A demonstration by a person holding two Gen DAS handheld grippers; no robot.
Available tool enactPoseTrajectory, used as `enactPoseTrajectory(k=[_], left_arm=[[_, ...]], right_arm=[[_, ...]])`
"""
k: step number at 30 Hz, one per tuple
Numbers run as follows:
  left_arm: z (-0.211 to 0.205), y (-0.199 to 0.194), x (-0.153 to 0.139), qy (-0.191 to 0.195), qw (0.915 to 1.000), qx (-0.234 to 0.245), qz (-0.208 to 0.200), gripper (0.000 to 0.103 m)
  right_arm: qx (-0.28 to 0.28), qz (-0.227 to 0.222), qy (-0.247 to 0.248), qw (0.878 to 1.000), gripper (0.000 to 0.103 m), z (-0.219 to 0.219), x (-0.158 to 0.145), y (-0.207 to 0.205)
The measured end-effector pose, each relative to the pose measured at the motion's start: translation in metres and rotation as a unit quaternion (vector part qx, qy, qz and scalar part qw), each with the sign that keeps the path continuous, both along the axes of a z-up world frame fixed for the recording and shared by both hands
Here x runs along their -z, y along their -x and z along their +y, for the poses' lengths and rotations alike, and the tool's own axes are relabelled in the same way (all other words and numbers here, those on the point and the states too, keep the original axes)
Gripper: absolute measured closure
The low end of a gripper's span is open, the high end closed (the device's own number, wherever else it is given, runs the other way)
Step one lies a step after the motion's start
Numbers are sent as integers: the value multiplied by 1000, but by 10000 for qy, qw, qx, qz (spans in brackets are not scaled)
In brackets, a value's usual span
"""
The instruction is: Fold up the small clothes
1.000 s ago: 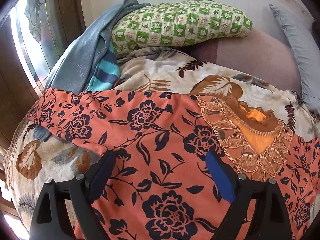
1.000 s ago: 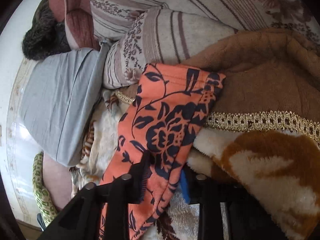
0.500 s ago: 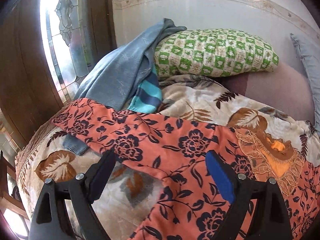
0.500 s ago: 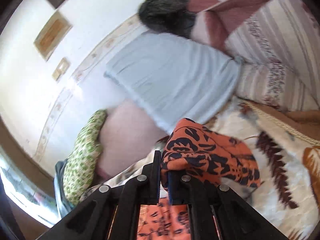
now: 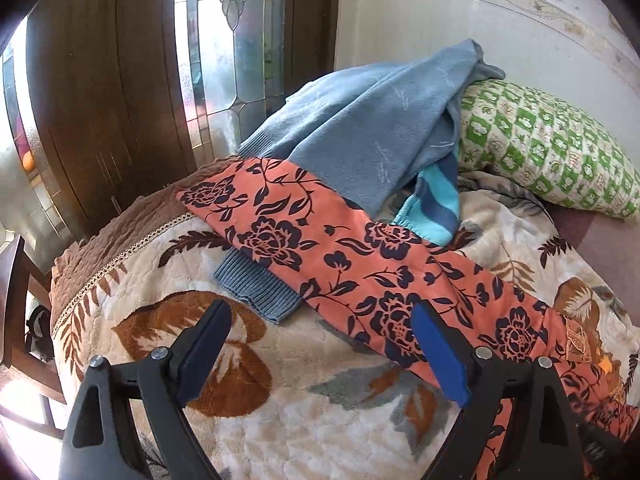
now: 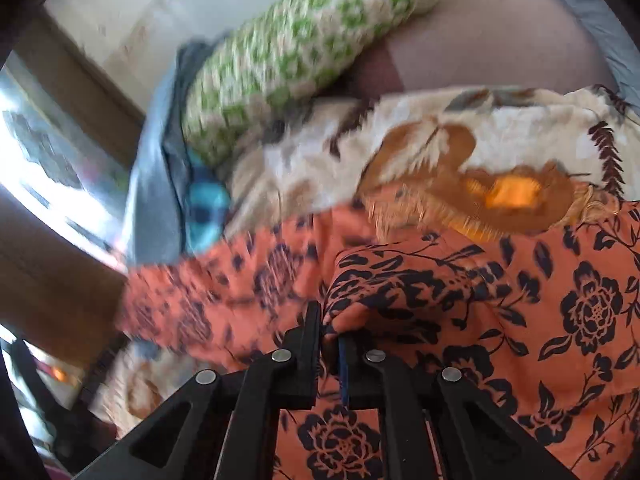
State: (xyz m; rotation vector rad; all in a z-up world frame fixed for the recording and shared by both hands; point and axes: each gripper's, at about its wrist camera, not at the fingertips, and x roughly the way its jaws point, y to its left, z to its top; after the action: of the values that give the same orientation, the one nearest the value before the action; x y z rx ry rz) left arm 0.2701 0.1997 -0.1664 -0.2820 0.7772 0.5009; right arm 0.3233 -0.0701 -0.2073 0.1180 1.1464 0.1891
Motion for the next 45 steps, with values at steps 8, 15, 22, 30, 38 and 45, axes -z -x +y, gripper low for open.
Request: enactPoseTrajectory(k=[8,15,22,30,38,45], left_arm=[[19,-2,8,341,9991,-169,174,11],[23,-2,9,520,9984,-170,173,11],[50,3,13,885,9949,-464,150,11],[52,1,16,1143,9922,-473,129,11],[31,-7,9,1063,9943,-71,-10,11],[-18,-16,3,690,9950,720,-67,11]], right_arm=[[-2249,-785,3071,9214,93,70,32,45],[-2957,-1877,4496,8217,90,83,10,56],[-2899,-2695,4185,8174,90,101,-62,55],[-3462,-2445,4574,7818,6,105,-13,82],[-2891,-2403,2726,8856,7,63,-28,100],[-224,-1621,337,9859,8,-116,-33,96]])
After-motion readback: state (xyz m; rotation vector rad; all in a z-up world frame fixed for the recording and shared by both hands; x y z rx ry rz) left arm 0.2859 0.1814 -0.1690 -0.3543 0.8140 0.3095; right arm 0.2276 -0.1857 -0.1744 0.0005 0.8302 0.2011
